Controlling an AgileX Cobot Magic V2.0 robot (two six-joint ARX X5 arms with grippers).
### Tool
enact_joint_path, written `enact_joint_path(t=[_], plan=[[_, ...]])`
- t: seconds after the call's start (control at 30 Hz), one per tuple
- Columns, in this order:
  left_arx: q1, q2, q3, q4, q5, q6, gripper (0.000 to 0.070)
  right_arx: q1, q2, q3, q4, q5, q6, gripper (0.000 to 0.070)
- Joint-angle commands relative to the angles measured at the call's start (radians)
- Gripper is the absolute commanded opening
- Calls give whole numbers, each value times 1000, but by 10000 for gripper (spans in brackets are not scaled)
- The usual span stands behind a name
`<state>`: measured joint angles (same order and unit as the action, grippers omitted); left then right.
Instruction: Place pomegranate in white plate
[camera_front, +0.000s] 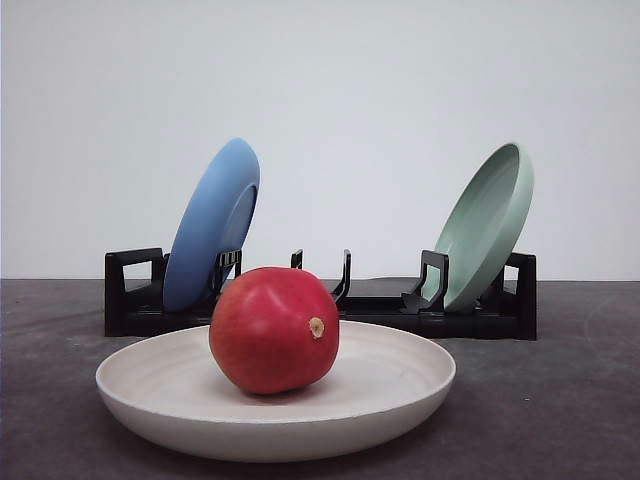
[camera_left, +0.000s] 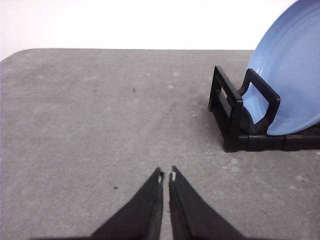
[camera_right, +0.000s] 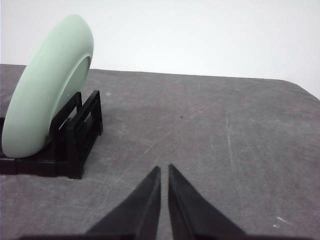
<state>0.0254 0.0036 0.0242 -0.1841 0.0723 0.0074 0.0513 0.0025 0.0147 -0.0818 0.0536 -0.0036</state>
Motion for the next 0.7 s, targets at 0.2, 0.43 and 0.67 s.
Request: enact_joint_path(t=[0.2,0.43,0.67], plan=[[0,-1,-12,0,-5,0,0,0,1,-4,8,0,3,23],[0,-1,-12,0,-5,0,0,0,1,-4,8,0,3,23],[0,-1,-12,0,-5,0,0,0,1,-4,8,0,3,23]])
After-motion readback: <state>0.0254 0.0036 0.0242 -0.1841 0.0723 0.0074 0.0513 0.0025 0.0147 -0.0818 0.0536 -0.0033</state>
